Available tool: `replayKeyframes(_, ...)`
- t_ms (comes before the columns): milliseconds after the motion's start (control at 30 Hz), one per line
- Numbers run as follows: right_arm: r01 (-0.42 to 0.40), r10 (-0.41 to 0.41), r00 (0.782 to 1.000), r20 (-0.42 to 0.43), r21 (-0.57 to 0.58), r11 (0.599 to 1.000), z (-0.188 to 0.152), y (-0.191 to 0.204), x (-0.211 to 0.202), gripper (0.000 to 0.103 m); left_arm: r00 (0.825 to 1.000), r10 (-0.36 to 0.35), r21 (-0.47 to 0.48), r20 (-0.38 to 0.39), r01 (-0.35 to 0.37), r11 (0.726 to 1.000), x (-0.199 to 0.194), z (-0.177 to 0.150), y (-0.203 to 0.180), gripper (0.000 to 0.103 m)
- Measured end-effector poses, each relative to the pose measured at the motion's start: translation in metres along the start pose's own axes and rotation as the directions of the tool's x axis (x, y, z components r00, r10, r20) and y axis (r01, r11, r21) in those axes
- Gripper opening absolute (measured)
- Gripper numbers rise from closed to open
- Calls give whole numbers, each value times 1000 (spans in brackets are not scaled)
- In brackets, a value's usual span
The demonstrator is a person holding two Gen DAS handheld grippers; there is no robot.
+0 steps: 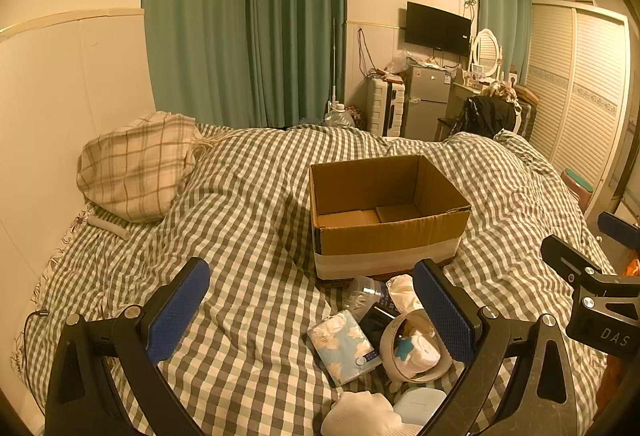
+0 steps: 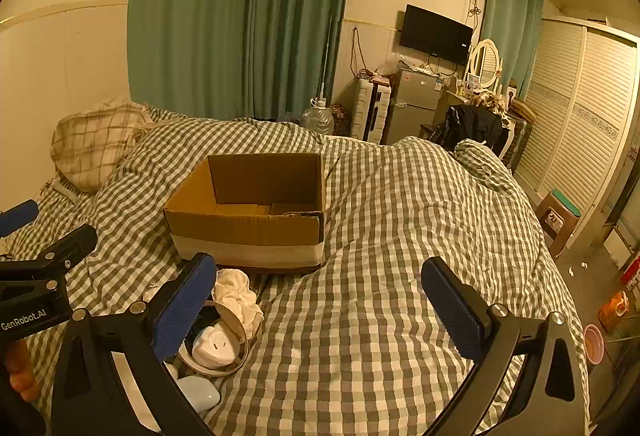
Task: Organize objects
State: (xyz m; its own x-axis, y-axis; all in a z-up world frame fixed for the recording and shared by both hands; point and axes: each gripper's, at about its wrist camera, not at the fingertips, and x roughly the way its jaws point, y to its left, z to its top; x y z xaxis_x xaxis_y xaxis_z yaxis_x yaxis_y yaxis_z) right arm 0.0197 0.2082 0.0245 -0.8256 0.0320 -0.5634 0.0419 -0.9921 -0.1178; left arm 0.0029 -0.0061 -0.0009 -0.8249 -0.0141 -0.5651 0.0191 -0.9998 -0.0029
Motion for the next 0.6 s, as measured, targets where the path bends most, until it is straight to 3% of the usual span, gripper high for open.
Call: replayKeyframes(600,1,-1,1000,4,-2,1000,1,1,0,103,1000,4,2,-1,-4,1000,0,1,-1,103)
